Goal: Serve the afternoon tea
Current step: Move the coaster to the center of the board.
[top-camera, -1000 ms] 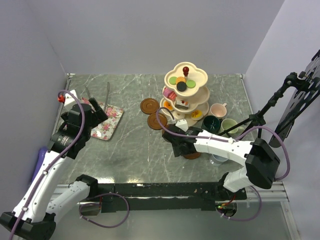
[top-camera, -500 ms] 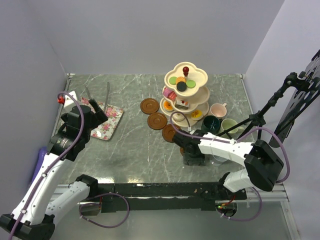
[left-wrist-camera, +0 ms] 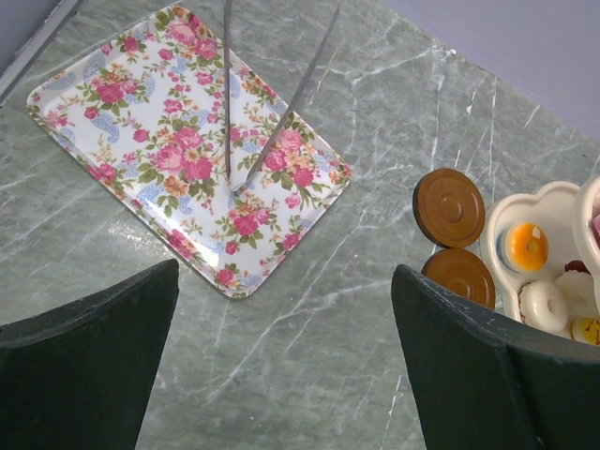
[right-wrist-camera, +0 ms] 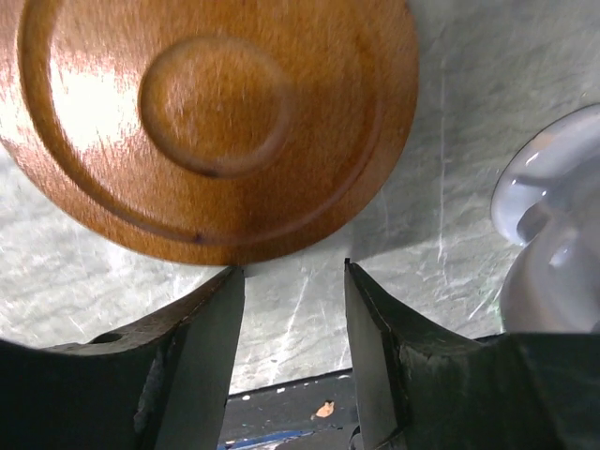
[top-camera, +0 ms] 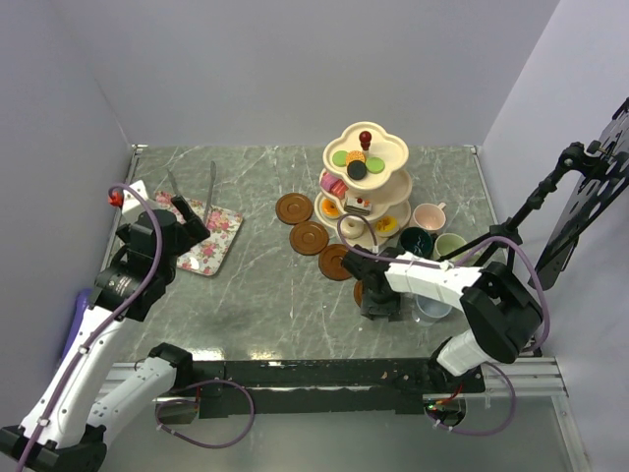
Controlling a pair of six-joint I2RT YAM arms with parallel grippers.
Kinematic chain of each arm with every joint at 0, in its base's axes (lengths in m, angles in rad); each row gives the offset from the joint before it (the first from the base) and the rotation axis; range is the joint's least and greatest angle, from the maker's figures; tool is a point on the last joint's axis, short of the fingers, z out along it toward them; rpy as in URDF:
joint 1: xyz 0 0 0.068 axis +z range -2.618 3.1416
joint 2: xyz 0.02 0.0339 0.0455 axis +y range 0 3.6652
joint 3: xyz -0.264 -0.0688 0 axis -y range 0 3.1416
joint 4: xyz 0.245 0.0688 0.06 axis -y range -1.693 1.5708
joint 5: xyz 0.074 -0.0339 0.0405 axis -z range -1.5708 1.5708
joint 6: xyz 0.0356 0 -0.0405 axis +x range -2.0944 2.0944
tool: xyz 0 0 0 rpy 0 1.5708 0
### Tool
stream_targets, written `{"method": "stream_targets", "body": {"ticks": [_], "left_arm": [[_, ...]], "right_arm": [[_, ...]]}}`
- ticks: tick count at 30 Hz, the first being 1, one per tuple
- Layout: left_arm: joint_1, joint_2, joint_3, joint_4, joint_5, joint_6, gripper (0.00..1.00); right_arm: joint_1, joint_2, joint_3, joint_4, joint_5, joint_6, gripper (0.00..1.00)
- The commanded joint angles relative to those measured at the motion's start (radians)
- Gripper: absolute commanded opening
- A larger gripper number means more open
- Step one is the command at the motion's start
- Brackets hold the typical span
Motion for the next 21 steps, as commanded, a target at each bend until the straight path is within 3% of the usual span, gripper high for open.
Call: {"method": "stream_targets", "body": {"ticks": [1, 21], "left_arm": [[-0.004, -0.008, 0.031, 0.011, -0.032, 0.012, 1.0], [-0.004, -0.02, 0.047, -0.012, -0.055, 0.001, 1.0]], "right_arm": [[-0.039, 0.042, -0.001, 0.076, 0.058, -0.008, 0.53], [-0.112, 0.168, 0.1, 0.151, 0.187, -0.086, 0.53]]}}
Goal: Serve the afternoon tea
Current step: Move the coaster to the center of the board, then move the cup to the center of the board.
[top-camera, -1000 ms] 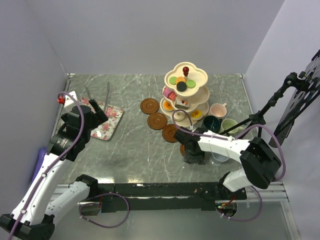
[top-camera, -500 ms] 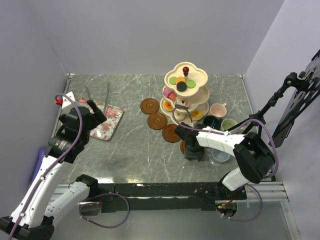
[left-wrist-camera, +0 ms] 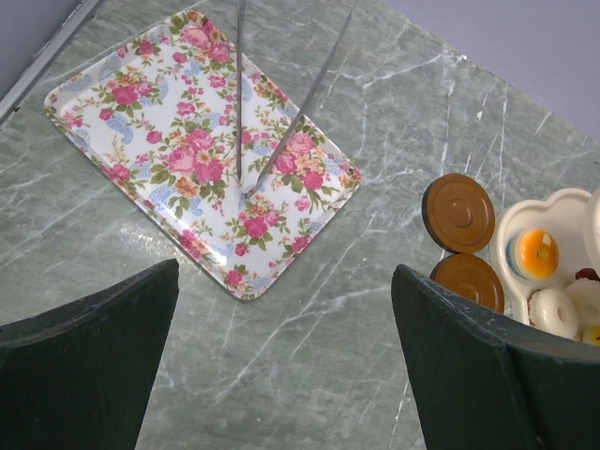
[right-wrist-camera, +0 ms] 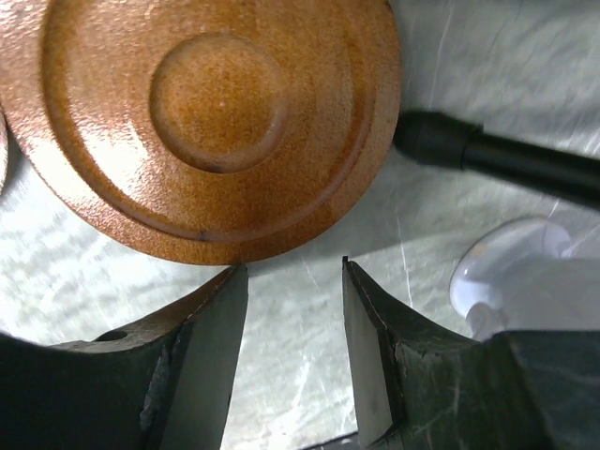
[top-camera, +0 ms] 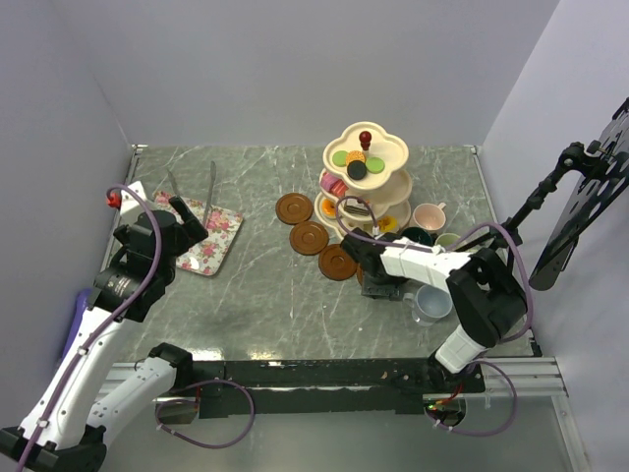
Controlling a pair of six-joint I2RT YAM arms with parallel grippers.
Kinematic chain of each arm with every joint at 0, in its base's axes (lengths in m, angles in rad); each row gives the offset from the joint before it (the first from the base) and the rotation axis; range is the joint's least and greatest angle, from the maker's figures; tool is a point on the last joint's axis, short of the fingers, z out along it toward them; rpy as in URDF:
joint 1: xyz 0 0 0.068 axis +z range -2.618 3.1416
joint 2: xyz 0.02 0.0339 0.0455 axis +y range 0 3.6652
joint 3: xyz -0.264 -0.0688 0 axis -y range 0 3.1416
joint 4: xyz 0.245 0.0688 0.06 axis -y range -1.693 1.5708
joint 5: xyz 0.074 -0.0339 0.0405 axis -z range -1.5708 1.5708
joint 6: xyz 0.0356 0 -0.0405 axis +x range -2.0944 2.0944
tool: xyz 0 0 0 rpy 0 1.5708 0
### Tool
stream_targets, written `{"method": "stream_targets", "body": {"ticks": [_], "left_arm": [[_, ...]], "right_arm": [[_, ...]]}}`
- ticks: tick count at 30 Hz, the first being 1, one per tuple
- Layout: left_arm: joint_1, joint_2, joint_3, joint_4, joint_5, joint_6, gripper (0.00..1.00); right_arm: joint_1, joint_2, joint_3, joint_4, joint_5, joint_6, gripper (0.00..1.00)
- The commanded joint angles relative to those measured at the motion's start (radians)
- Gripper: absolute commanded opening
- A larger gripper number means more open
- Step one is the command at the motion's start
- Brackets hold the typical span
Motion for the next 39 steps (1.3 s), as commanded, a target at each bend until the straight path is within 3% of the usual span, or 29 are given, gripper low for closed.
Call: {"method": "stream_targets", "body": {"ticks": [1, 11, 18, 23, 32, 39], "left_arm": [[-0.003, -0.013, 0.046, 0.001, -0.028, 0.002, 1.0], [-0.003, -0.008, 0.048, -0.002, -0.035, 0.002, 1.0], [-0.003, -0.005, 0.034, 0.007, -0.028, 0.0, 1.0], [-0.003, -0.005, 0.028, 0.01, -0.028, 0.006, 1.0], [-0.003, -0.013, 0.015, 0.018, -0.014, 0.009, 1.0], [-0.003, -0.01, 0.009, 0.028, 0.011, 0.012, 1.0]], "right_arm": [[-0.019, 0.064, 0.004, 0.1, 0.064, -0.015, 0.53], [-0.017, 0.072, 0.039, 0.119, 0.084, -0.057, 0.54], [0.058, -0.077, 0.054, 0.097, 0.111, -0.12, 0.66], [0.122, -0.131, 0.122, -0.022, 0.14, -0.108, 0.72], [0.112, -0.307, 0.146, -0.304, 0.232, 0.036, 0.68], [0.038, -0.427, 0.071, -0.306, 0.243, 0.03, 0.65]]}}
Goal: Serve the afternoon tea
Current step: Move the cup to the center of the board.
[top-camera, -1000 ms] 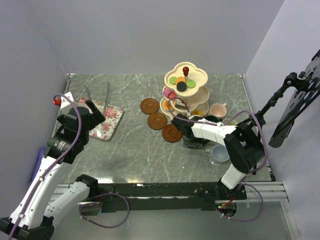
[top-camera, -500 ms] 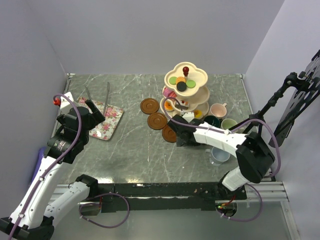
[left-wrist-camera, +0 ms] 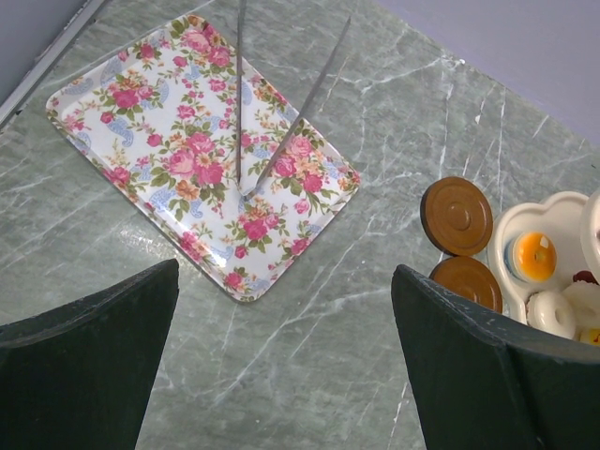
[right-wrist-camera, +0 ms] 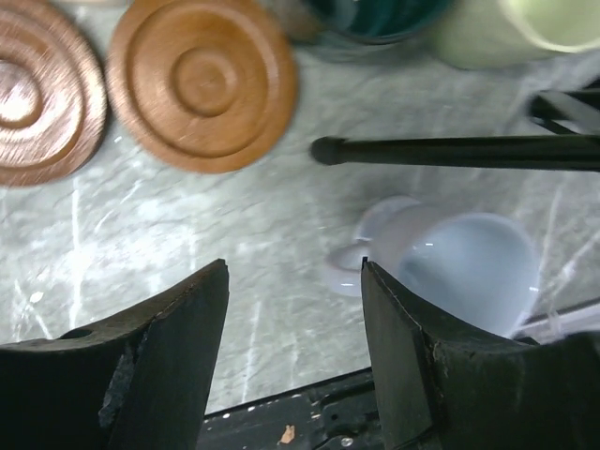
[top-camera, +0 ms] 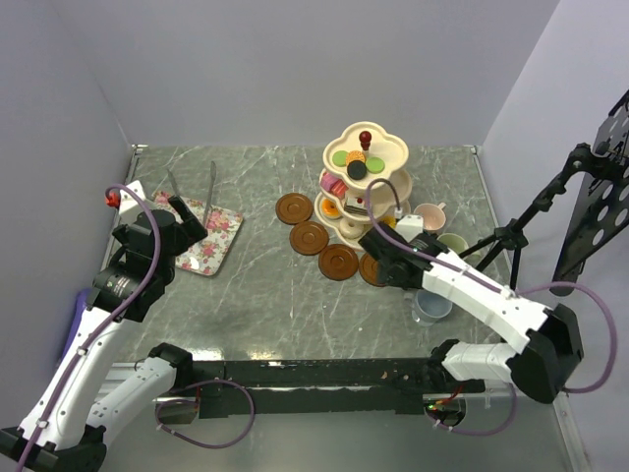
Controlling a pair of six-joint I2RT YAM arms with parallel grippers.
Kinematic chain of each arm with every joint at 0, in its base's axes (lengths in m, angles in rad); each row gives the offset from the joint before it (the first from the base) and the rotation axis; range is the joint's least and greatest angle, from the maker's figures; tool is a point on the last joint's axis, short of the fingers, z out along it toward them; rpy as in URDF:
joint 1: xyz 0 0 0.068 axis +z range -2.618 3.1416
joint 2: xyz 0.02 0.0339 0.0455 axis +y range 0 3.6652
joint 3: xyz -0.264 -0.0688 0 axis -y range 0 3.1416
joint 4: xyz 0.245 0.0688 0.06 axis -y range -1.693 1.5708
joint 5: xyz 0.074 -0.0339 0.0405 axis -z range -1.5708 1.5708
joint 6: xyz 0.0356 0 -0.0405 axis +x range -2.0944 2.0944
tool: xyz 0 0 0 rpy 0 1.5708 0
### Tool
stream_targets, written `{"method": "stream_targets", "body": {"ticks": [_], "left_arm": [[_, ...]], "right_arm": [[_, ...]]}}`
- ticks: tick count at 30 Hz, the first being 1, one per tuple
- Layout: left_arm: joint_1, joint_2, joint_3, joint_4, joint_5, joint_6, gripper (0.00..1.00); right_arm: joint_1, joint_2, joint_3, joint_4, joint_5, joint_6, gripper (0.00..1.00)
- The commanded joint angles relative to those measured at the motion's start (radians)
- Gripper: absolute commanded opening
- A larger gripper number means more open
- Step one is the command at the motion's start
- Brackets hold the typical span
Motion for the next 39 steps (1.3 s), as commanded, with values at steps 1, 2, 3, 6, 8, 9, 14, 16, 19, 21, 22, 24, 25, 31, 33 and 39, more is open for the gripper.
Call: {"method": "stream_targets", "body": {"ticks": [1, 2, 3, 6, 8, 9, 14, 16, 19, 21, 22, 24, 25, 31, 33, 39], "left_arm": [[-0.003, -0.008, 0.002, 0.029, 0.016, 0.011, 1.0], [-0.003, -0.009, 0.004, 0.026, 0.014, 0.011, 1.0], [-0.003, -0.008, 0.002, 0.026, 0.013, 0.011, 1.0], [-0.004, -0.017, 0.0, 0.031, 0.014, 0.014, 1.0], [-0.004, -0.015, 0.002, 0.026, 0.013, 0.012, 1.0], [-0.006, -0.015, 0.004, 0.025, 0.01, 0.012, 1.0], [-0.006, -0.015, 0.005, 0.025, 0.011, 0.012, 1.0], [-0.006, -0.012, 0.007, 0.025, 0.013, 0.012, 1.0], [-0.006, -0.008, 0.01, 0.022, 0.011, 0.012, 1.0], [-0.004, -0.008, 0.011, 0.02, 0.011, 0.015, 1.0], [-0.006, -0.009, 0.011, 0.02, 0.013, 0.012, 1.0], [-0.006, -0.008, 0.01, 0.019, 0.014, 0.012, 1.0], [-0.004, -0.008, 0.011, 0.02, 0.014, 0.012, 1.0], [-0.006, -0.003, 0.013, 0.022, 0.016, 0.012, 1.0], [-0.006, -0.003, 0.011, 0.023, 0.017, 0.014, 1.0], [-0.006, 0.0, 0.011, 0.019, 0.014, 0.011, 1.0]], "right_arm": [[-0.044, -0.057, -0.026, -0.071, 0.054, 0.04, 0.65], [-0.056, -0.055, -0.032, -0.078, 0.056, 0.044, 0.65], [-0.067, -0.057, -0.043, -0.077, 0.053, 0.046, 0.64], [-0.099, -0.069, -0.082, -0.05, 0.025, 0.05, 0.62], [-0.121, -0.08, -0.108, -0.034, 0.007, 0.06, 0.61], [-0.135, -0.087, -0.12, -0.023, -0.002, 0.06, 0.61], [-0.181, -0.101, -0.164, 0.033, -0.031, 0.041, 0.57], [-0.193, -0.092, -0.174, 0.05, -0.036, 0.035, 0.56], [-0.207, -0.08, -0.183, 0.072, -0.042, 0.032, 0.52], [-0.211, -0.074, -0.191, 0.085, -0.044, 0.032, 0.49], [-0.214, -0.07, -0.192, 0.095, -0.05, 0.034, 0.47], [-0.213, -0.066, -0.195, 0.109, -0.059, 0.027, 0.42], [-0.213, -0.063, -0.198, 0.112, -0.062, 0.026, 0.39], [-0.196, -0.057, -0.183, 0.087, -0.091, 0.014, 0.2], [-0.172, -0.07, -0.181, 0.072, -0.102, 0.027, 0.11], [-0.057, -0.061, -0.125, -0.012, -0.14, 0.087, 0.0]]}}
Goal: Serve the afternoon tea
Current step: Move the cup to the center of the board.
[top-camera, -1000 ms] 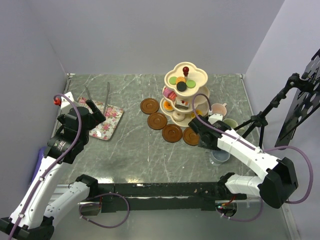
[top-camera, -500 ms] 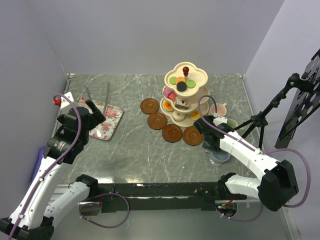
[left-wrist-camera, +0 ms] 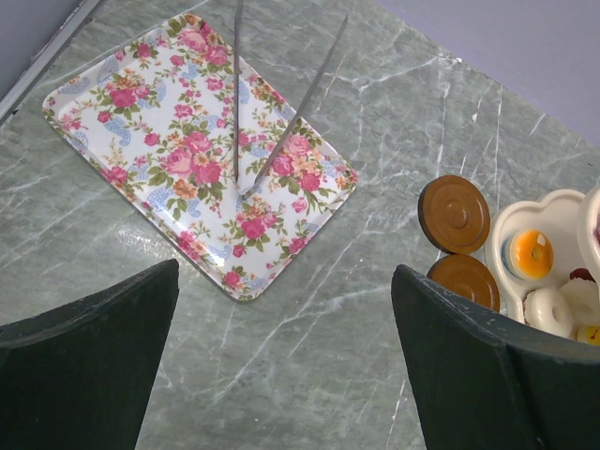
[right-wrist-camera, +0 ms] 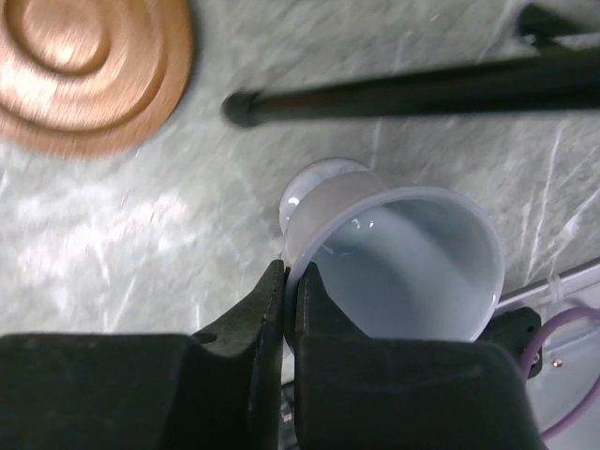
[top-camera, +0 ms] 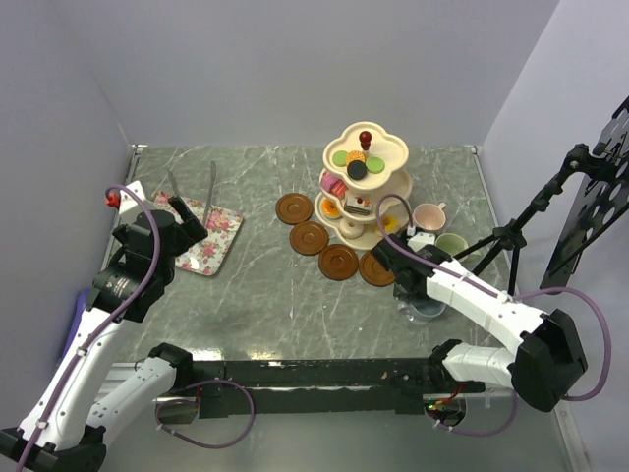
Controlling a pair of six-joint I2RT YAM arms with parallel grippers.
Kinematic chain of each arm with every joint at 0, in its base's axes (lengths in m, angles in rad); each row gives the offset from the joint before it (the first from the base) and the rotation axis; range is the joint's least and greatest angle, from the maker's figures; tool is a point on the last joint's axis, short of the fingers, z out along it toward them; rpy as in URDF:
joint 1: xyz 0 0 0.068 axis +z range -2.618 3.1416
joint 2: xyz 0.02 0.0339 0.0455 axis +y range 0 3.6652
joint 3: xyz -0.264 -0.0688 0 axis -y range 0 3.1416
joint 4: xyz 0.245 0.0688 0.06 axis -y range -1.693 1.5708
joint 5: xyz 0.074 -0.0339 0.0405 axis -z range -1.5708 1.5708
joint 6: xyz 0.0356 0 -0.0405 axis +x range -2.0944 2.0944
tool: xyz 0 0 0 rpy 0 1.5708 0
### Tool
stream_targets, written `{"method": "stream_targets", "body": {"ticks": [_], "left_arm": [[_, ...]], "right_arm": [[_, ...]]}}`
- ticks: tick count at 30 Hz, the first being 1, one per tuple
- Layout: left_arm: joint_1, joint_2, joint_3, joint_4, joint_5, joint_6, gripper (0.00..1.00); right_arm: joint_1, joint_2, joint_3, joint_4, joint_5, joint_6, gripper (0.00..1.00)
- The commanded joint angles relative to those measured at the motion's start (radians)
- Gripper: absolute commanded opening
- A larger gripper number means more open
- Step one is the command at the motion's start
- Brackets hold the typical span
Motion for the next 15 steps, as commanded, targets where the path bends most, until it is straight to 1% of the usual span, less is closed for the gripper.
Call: {"method": "stream_targets", "body": {"ticks": [1, 3, 5, 7, 11, 15], "left_arm": [[-0.005, 0.001, 0.011, 0.019, 0.003, 0.014, 1.0], [-0.005, -0.003, 0.008, 0.018, 0.0, 0.018, 1.0], [-0.005, -0.005, 0.004, 0.018, -0.003, 0.018, 1.0], [-0.005, -0.006, -0.006, 0.019, -0.003, 0.021, 1.0], [-0.005, -0.013, -0.01, 0.015, -0.018, 0.024, 1.0], [-0.005, -0.028, -0.015, 0.019, -0.021, 0.035, 1.0]], "right_arm": [[0.101, 0.009, 0.082, -0.057, -0.08, 0.073, 0.0], [0.17, 0.032, 0.138, -0.071, -0.085, 0.077, 0.0], [0.215, 0.067, 0.195, -0.03, -0.117, 0.02, 0.0], [0.244, 0.127, 0.252, 0.02, -0.146, -0.044, 0.0], [0.287, 0.265, 0.384, 0.092, -0.148, -0.179, 0.0], [0.316, 0.4, 0.497, 0.165, -0.212, -0.291, 0.0]]}}
